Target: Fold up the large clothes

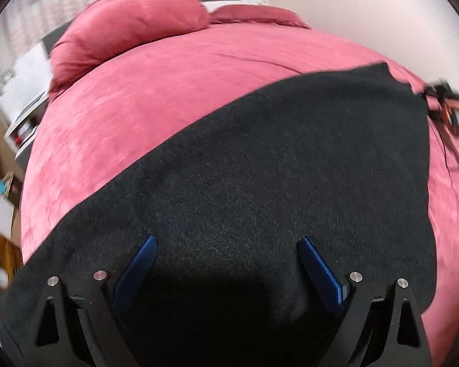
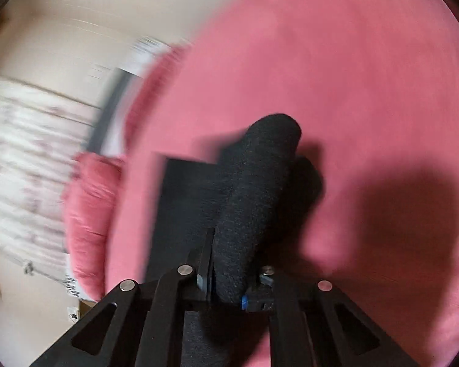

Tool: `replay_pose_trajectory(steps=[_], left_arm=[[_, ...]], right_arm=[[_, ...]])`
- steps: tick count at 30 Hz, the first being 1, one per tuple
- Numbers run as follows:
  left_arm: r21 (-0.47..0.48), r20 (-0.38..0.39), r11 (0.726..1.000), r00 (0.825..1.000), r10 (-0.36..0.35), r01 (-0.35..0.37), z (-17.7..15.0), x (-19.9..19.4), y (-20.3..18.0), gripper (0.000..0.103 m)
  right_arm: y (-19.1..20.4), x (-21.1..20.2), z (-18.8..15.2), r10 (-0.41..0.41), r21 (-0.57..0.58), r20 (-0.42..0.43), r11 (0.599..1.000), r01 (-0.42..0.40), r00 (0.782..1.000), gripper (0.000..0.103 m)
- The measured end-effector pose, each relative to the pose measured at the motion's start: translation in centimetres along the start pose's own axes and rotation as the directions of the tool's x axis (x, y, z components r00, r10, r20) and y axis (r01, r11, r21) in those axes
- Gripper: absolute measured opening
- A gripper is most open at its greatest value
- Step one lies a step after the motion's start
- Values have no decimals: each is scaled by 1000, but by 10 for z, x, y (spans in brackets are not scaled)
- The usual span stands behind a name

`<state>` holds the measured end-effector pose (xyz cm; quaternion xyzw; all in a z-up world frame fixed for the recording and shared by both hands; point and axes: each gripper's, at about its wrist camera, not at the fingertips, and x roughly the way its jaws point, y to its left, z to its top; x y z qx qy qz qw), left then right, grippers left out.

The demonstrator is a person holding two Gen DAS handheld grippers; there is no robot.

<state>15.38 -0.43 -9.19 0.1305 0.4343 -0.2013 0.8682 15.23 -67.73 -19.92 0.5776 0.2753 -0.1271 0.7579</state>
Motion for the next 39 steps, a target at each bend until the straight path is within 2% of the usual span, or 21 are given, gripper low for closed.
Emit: replay_pose_trajectory(steps=[3, 6, 8, 11, 13, 14, 17, 19, 21, 22, 24, 25, 26, 27, 28, 29, 31, 32, 34, 38, 39], left_arm=[[-65, 13, 997, 999, -33, 34, 0, -5, -8, 93], [-124, 42, 985, 992, -115, 120, 4, -15, -19, 93], [-151, 58, 976, 987, -148, 156, 6, -20, -24, 93], [-189, 70, 964, 982, -177, 187, 5, -25, -30, 93], [-211, 80, 956, 979, -189, 202, 0, -30, -32, 93], [-223, 88, 952, 977, -193, 208, -4, -34, -29, 93], [-261, 99, 941, 976, -195, 215, -12, -40, -22, 93], [-293, 107, 929, 974, -202, 225, -18, -44, -16, 93], [-323, 104, 921, 975, -195, 219, -28, -50, -13, 93], [-345, 106, 912, 975, -198, 222, -32, -50, -10, 93], [-388, 104, 894, 975, -198, 223, -38, -51, -5, 93], [-403, 103, 888, 975, -198, 223, -39, -51, -4, 93], [-421, 104, 878, 973, -204, 229, -41, -52, -1, 93], [-431, 108, 872, 972, -207, 234, -42, -54, 1, 93], [-441, 116, 866, 971, -207, 237, -42, -56, 2, 93], [-445, 123, 863, 971, -204, 238, -41, -57, 2, 93], [-455, 126, 858, 971, -203, 238, -40, -58, 2, 93], [-460, 123, 855, 971, -206, 240, -40, -56, 1, 93], [-468, 113, 849, 970, -217, 244, -38, -55, -4, 93], [-433, 125, 860, 963, -240, 270, -26, -60, -20, 93], [-416, 127, 867, 962, -243, 274, -21, -59, -26, 93]], right_arm=[[-1, -5, 4, 19, 47, 54, 999, -21, 998, 13], [37, -15, 10, 16, -18, 76, 1000, -15, 997, 12], [80, -29, 10, 49, -125, 94, 991, -37, 994, 12], [149, -40, -4, 89, -317, 102, 947, -52, 991, 12], [202, -51, -35, 133, -491, 94, 868, -71, 987, 12], [229, -61, -63, 163, -599, 75, 796, -87, 984, 12], [277, -74, -156, 193, -858, 20, 508, -83, 981, 12], [287, -72, -235, 190, -967, -56, 233, -100, 980, 13], [271, -60, -309, 129, -989, -143, 9, -145, 981, 14], [251, -46, -351, 56, -982, -162, -104, -156, 985, 14], [210, -20, -408, -73, -950, -145, -269, -159, 987, 15], [182, -3, -437, -170, -920, -137, -345, -189, 976, 16], [159, 8, -456, -220, -902, -115, -385, -194, 969, 20], [150, 5, -463, -105, -903, -54, -420, -93, 993, 22], [146, -1, -466, -57, -909, -32, -414, -53, 998, 23], [146, -3, -463, -70, -927, -28, -373, -52, 997, 24], [155, -5, -449, -99, -961, -62, -262, -86, 993, 29], [157, -7, -439, -116, -976, -99, -180, -119, 988, 30], [160, -9, -426, -135, -984, -138, -98, -151, 981, 36], [154, -37, -420, -138, -983, -157, -68, -168, 978, 39], [155, -42, -414, -138, -981, -183, -39, -190, 973, 40]])
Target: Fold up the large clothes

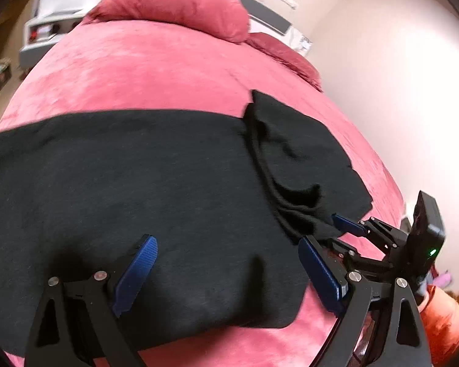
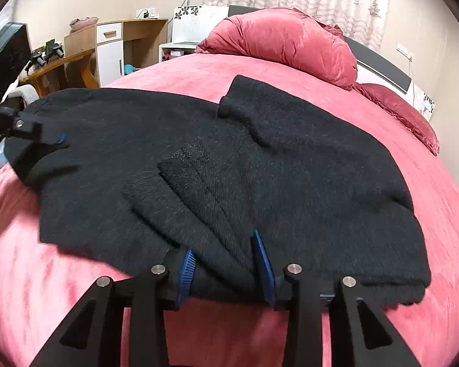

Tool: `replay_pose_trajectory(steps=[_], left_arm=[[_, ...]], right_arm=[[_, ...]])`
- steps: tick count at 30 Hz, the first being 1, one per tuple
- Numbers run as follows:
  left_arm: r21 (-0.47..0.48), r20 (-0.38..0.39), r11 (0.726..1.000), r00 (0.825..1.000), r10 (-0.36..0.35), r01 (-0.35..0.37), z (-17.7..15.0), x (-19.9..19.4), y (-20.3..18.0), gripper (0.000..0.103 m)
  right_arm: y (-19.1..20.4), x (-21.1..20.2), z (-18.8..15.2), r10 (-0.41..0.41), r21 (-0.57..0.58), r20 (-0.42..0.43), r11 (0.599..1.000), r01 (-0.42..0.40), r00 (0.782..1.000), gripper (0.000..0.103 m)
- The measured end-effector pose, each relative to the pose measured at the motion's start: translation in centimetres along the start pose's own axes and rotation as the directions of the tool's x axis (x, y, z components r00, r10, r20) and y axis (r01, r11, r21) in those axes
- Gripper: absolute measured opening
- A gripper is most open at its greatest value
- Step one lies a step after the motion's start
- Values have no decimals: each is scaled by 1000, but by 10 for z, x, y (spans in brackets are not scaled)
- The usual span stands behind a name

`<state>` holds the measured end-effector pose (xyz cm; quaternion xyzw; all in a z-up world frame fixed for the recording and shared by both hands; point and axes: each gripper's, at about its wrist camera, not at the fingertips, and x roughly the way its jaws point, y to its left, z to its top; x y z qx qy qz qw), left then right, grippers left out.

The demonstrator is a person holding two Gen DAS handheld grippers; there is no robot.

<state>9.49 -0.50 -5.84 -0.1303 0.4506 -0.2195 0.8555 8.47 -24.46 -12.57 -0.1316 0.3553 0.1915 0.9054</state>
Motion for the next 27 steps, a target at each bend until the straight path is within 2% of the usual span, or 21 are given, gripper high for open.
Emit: replay_pose_trajectory(steps=[1, 2, 4, 6, 8, 9, 10, 11, 13, 14, 15, 16, 17, 18, 19, 20, 21, 22, 24, 25, 27], left_arm=[[17, 1, 1000, 1000, -7, 7, 3, 3, -8, 93], [29, 2, 999, 1000, -15, 14, 6, 5, -14, 93], [50, 4, 998, 1000, -31, 31, 15, 13, -28, 93], [64, 8, 997, 999, -51, 51, 24, 21, -44, 93], [88, 19, 994, 998, -63, 61, 33, 32, -62, 94], [107, 19, 993, 998, -53, 50, 38, 39, -70, 95], [131, 0, 991, 1000, -24, 24, 43, 53, -79, 95], [145, -36, 989, 999, 10, -5, 46, 67, -86, 94], [144, -120, 989, 992, 38, -20, 49, 94, -93, 92], [143, -157, 989, 986, 51, -29, 47, 107, -97, 87], [152, -181, 988, 982, 60, -32, 45, 114, -100, 67], [192, -199, 979, 975, 102, -64, 39, 122, -105, 60], [240, -162, 965, 976, 145, -103, 35, 122, -110, 46], [269, -137, 958, 980, 142, -101, 31, 119, -114, 36], [275, -147, 958, 981, 129, -84, 28, 115, -116, 32], [266, -148, 961, 982, 114, -71, 27, 108, -117, 25], [258, -146, 965, 985, 95, -55, 27, 102, -118, 24], [244, -136, 970, 989, 51, -17, 24, 87, -119, 23], [254, -121, 967, 992, 38, -6, 18, 71, -121, 23], [273, -109, 962, 993, 50, -19, 11, 65, -122, 23], [314, -112, 947, 988, 107, -67, 3, 73, -120, 30]], right_arm=[[-18, 4, 5, 35, 45, -1, 998, -35, 999, 40], [-11, -7, -8, 69, 107, 2, 992, -69, 998, 40], [-27, -25, -26, 100, 291, 45, 951, -109, 994, 40], [-64, -40, -46, 86, 521, 112, 843, -132, 990, 41], [-107, -53, -75, 54, 730, 174, 663, -165, 983, 42], [-122, -57, -88, 31, 788, 189, 591, -171, 981, 42], [-139, -60, -101, -3, 841, 188, 517, -159, 982, 42], [-158, -62, -115, -44, 899, 170, 416, -137, 984, 44], [-184, -59, -134, -52, 954, 186, 247, -168, 981, 45], [-196, -56, -144, -43, 966, 225, 145, -216, 973, 45], [-204, -52, -150, -40, 968, 244, 74, -241, 969, 45], [-209, -50, -154, -38, 969, 248, 30, -247, 968, 45], [-215, -40, -155, -24, 969, 244, -21, -245, 969, 45], [-220, -31, -155, 4, 967, 250, -49, -249, 968, 35], [-225, -21, -152, 50, 968, 248, -51, -245, 968, 12], [-228, -14, -146, 104, 977, 214, -24, -212, 971, 11], [-228, -17, -138, 104, 978, 202, 25, -206, 974, 1], [-230, -22, -128, 98, 972, 211, 84, -219, 973, 0], [-229, -41, -116, 25, 961, 199, 191, -200, 980, 0], [-228, -51, -116, -25, 961, 166, 229, -156, 986, 0], [-228, -55, -119, -108, 954, -11, 296, 43, 994, 1]])
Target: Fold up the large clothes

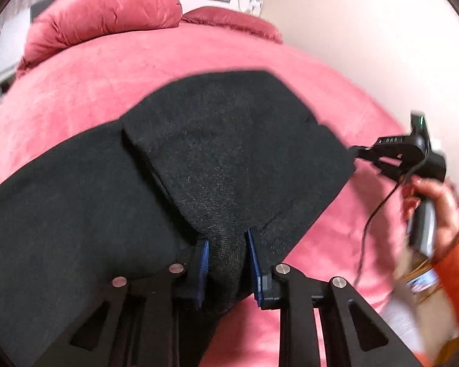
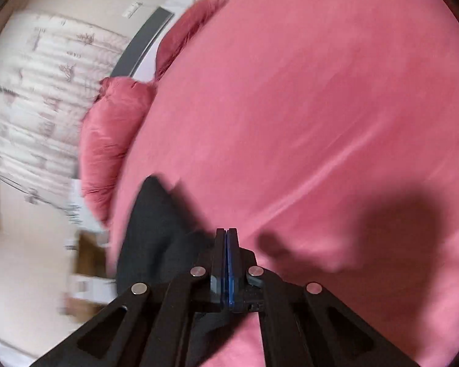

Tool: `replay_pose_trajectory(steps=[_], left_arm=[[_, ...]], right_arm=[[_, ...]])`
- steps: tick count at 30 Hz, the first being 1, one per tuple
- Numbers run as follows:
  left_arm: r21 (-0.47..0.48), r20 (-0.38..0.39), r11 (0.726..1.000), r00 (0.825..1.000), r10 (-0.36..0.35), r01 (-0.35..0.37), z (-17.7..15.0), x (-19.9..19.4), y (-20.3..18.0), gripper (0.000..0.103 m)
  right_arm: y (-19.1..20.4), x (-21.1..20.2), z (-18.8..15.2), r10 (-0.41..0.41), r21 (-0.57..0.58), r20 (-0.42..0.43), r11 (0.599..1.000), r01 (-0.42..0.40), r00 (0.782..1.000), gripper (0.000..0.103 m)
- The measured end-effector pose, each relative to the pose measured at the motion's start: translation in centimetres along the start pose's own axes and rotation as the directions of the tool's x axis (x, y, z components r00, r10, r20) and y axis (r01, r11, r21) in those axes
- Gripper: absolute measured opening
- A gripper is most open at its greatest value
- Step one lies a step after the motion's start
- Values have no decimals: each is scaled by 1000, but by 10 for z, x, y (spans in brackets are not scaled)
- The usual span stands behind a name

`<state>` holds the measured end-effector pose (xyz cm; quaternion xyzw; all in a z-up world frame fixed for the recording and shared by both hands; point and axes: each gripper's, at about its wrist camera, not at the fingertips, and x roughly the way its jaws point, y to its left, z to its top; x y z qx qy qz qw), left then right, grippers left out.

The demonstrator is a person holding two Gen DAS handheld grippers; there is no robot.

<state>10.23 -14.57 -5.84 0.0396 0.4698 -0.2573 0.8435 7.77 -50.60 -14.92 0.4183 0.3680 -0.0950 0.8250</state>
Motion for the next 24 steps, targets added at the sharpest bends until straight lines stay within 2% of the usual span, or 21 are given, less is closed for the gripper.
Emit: replay_pose_trajectory(steps=[1, 2, 3, 4, 6, 7, 8, 9, 11, 12, 13, 14, 15, 16, 17, 18, 20, 22, 23, 24], left_arm=[[17, -17, 1000, 1000, 25, -25, -2, 7, -1, 37], [19, -21, 999, 999, 40, -39, -3, 9, 0, 51], [6, -8, 999, 999, 54, -54, -2, 8, 1, 57], [-20, 26, 998, 998, 58, -58, 1, 1, 5, 58], [-64, 112, 996, 992, 64, -57, 7, -16, 9, 62], [-81, 167, 993, 981, 100, -88, 14, -24, 10, 64], [-84, 193, 991, 975, 115, -100, 19, -26, 10, 72], [-76, 207, 992, 972, 115, -102, 29, -24, 9, 75], [-39, 181, 993, 977, 114, -109, 43, -7, 7, 75], [-15, 153, 991, 979, 132, -131, 43, 4, 7, 75], [32, 74, 980, 978, 194, -197, 46, 29, 8, 73], [49, -2, 968, 969, 246, -246, 44, 49, 13, 69], [38, -41, 971, 971, 236, -235, 42, 59, 19, 71], [-29, -9, 981, 981, 193, -193, 38, 57, 30, 73], [-42, 2, 983, 984, 180, -180, 36, 54, 33, 73], [-34, 5, 983, 983, 182, -181, 35, 54, 33, 73], [-3, 23, 983, 983, 182, -182, 33, 51, 31, 73], [-12, 32, 986, 986, 164, -163, 29, 46, 34, 74], [-16, 39, 987, 986, 162, -162, 26, 41, 38, 78], [-18, 45, 986, 985, 168, -167, 23, 38, 41, 82]], right_arm=[[-2, 0, -2, -79, -41, -4, 996, 79, 997, 3], [-2, 0, -5, -76, -62, -5, 995, 75, 997, 4], [3, -4, -9, 5, -75, -11, 997, -5, 1000, 13], [8, -8, -11, 56, -82, -10, 995, -57, 998, 26], [28, -19, -20, 133, -153, 25, 980, -128, 991, 31], [34, -20, -25, 131, -195, 37, 973, -121, 991, 31], [49, -18, -28, 123, -252, 48, 962, -107, 991, 31], [62, -14, -34, 125, -320, 55, 942, -101, 991, 31], [74, 1, -46, 104, -377, 40, 923, -82, 994, 31], [77, 10, -53, 67, -405, 29, 913, -50, 997, 32], [76, 13, -62, 11, -441, 41, 897, 8, 999, 31], [68, 17, -70, -37, -463, 48, 884, 55, 998, 31], [56, 16, -72, 4, -434, 45, 901, 16, 999, 30], [42, 6, -72, 43, -392, 43, 920, -23, 998, 26], [33, 2, -74, 69, -350, 38, 935, -51, 997, 25], [29, -2, -78, 77, -337, 27, 939, -64, 997, 23], [35, -5, -82, 66, -383, 23, 922, -52, 998, 23], [34, -17, -74, 93, -381, 6, 921, -84, 996, 26], [34, -22, -66, 106, -357, 22, 930, -91, 994, 29], [28, -25, -61, 94, -341, 53, 938, -71, 994, 39]])
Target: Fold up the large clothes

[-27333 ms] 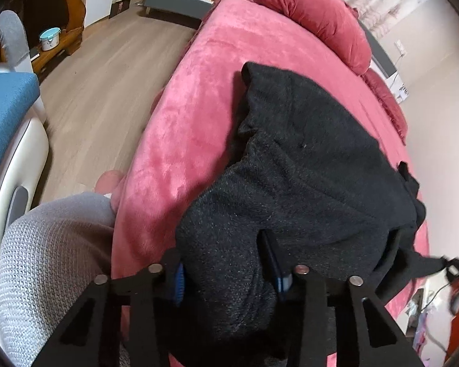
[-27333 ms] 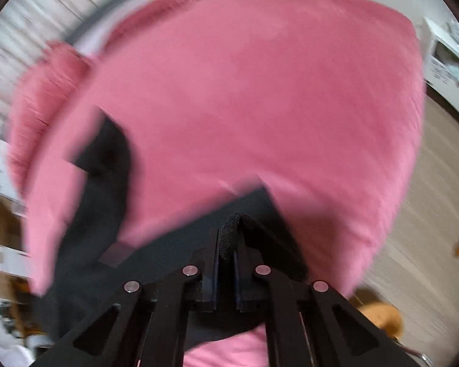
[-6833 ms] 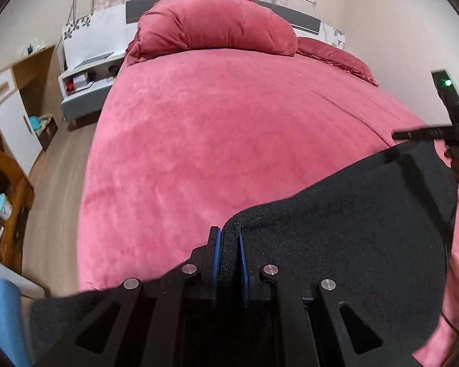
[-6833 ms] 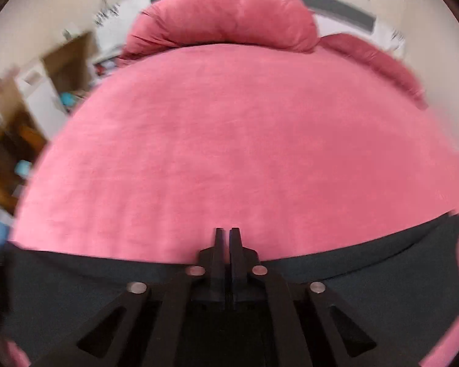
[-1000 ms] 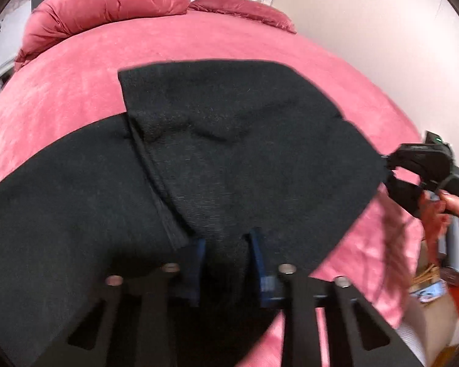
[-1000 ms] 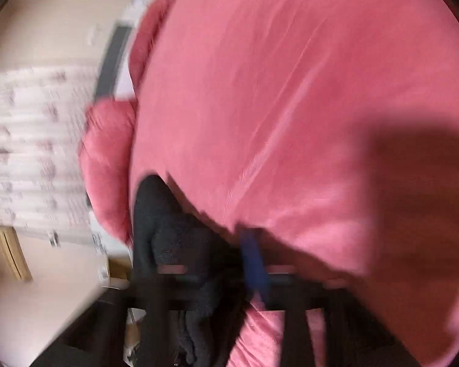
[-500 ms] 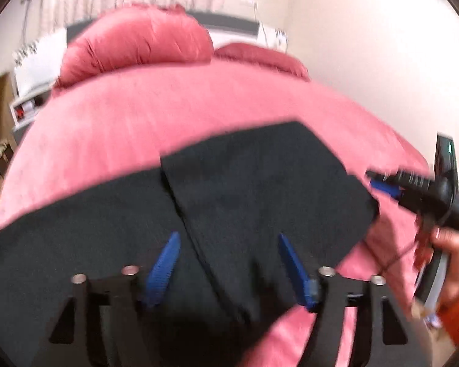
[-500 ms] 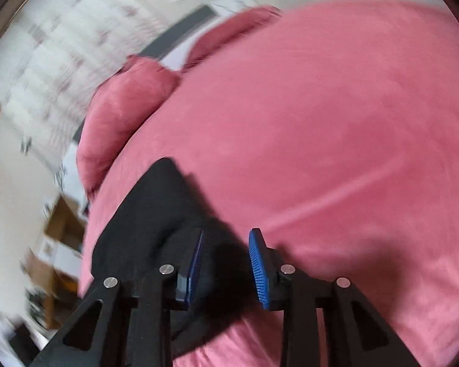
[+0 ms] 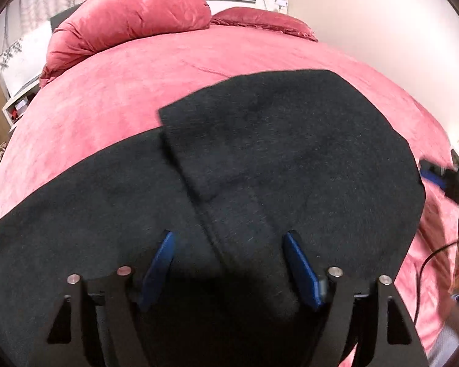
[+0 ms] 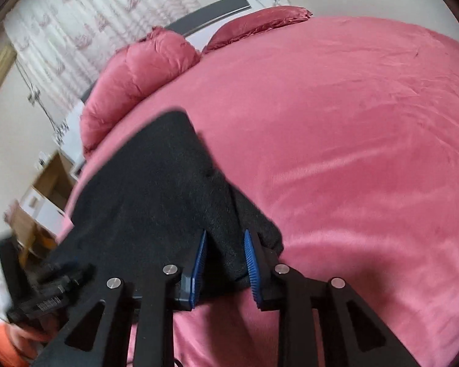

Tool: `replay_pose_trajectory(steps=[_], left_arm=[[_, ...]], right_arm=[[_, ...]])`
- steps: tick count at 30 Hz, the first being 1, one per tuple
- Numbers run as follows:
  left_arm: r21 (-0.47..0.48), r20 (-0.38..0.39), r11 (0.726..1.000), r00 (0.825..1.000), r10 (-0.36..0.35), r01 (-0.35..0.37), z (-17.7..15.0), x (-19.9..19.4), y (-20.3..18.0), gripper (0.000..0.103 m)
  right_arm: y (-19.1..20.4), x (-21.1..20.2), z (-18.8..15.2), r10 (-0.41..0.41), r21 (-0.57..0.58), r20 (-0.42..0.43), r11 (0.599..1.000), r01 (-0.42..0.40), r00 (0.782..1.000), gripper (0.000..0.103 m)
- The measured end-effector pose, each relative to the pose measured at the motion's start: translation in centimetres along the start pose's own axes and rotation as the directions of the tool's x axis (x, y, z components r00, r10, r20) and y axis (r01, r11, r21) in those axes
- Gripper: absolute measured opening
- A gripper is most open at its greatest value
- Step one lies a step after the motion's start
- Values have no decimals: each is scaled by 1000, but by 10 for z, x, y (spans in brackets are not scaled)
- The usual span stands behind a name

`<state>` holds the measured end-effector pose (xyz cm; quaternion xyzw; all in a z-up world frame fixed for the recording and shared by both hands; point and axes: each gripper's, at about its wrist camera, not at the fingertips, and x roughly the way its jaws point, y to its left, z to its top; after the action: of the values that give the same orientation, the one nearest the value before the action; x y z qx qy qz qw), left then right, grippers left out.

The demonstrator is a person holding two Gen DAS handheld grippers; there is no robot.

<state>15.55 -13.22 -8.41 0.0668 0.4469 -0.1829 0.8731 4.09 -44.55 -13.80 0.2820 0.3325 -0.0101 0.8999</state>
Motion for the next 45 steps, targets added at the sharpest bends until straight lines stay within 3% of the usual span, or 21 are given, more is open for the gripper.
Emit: replay_pose_trajectory(steps=[1, 3, 8, 12, 17, 20, 23, 26, 30, 33, 38, 42, 45], left_arm=[[0, 3, 1000, 1000, 6, -6, -3, -2, 2, 83], [-15, 4, 1000, 1000, 17, -17, -11, -10, 7, 85], [-109, 3, 994, 1000, -22, 22, -38, -22, 27, 88], [-109, -4, 994, 1000, -26, 25, -51, -31, 38, 88], [-107, 12, 993, 998, -55, 56, -77, -57, 54, 88], [-152, 27, 986, 998, -57, 60, -94, -74, 72, 88], [-197, 16, 980, 999, -32, 34, -103, -79, 86, 88], [-254, -13, 967, 1000, 18, -21, -107, -85, 104, 89], [-325, -43, 938, 993, 113, -121, -111, -93, 126, 92], [-348, -88, 921, 984, 152, -173, -115, -97, 141, 92], [-306, -106, 927, 975, 195, -218, -124, -99, 144, 93], [-300, -107, 927, 973, 202, -226, -129, -102, 144, 93], [-301, -110, 927, 974, 199, -223, -116, -80, 134, 93]], right_arm=[[-3, -5, 5, -20, 8, 31, 1000, 20, 999, 49], [0, -3, 23, -2, -21, 54, 1000, 3, 999, 58], [20, 54, 46, 54, -142, -92, 988, -67, 994, 59], [23, 101, 50, 143, -130, -244, 975, -179, 959, 64], [17, 98, 46, 226, -81, -226, 965, -250, 948, 66], [18, 102, 41, 279, -23, -287, 955, -297, 917, 66], [28, 102, 40, 237, -76, -333, 958, -277, 913, 66], [34, 107, 43, 202, -57, -346, 970, -235, 916, 66], [33, 104, 42, 189, 7, -299, 981, -196, 935, 70], [40, 102, 39, 158, -30, -275, 985, -173, 948, 70], [54, 99, 37, 27, -158, -277, 985, -73, 961, 55], [59, 99, 41, -6, -128, -293, 991, -33, 956, 40], [71, 95, 44, -37, -143, -294, 990, -5, 955, 32]])
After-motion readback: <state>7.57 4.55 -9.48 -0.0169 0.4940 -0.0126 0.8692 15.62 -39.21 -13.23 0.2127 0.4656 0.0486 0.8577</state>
